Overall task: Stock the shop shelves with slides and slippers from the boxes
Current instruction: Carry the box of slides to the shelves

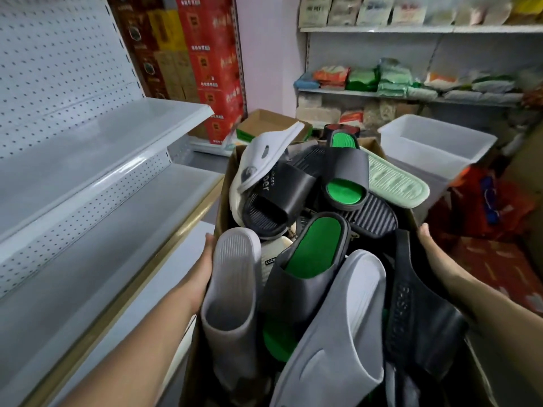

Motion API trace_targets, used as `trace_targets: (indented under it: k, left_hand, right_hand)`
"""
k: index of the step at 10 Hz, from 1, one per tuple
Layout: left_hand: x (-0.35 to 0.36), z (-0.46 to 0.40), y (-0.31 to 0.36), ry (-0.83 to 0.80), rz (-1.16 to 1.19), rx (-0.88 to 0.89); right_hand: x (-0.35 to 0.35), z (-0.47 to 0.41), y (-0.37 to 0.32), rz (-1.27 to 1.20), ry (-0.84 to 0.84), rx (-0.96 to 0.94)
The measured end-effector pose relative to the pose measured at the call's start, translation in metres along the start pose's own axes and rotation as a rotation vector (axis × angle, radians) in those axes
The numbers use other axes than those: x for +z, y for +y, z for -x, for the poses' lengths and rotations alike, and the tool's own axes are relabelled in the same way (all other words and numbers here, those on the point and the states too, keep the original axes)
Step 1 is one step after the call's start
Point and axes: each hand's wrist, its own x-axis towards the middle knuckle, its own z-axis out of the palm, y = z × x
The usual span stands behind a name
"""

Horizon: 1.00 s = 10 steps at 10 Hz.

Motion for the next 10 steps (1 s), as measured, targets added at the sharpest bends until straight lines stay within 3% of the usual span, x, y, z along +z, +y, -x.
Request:
trace_targets:
  k: [1, 3, 5, 8, 10]
  left_hand:
    - [0.022, -0.081, 0.035, -0.074, -0.018, -0.039]
    - [0.085, -0.18, 0.101, -0.046, 0.062, -0.042]
    - [0.123, -0.286, 0.151, -0.003, 0.182, -0.086]
    - [0.136, -0.486, 0.195, 0.02, 0.242, -0.223]
    - [0.16, -0.626, 0.165, 0.104, 0.24, -0.326]
  right_hand:
    - [0.007, -0.092, -0.019, 0.179, -0.008, 0.07]
    - [0.029, -0.223, -0.069, 0.093, -0.065, 0.083]
    - [0.07, -0.339, -0.121, 0.25, -0.059, 0.169]
    - [0.152, -0.526, -0.084, 0.214, -0.04, 0.233]
    - [0.193, -0.639, -0.01, 0.204, -0.022, 0.336]
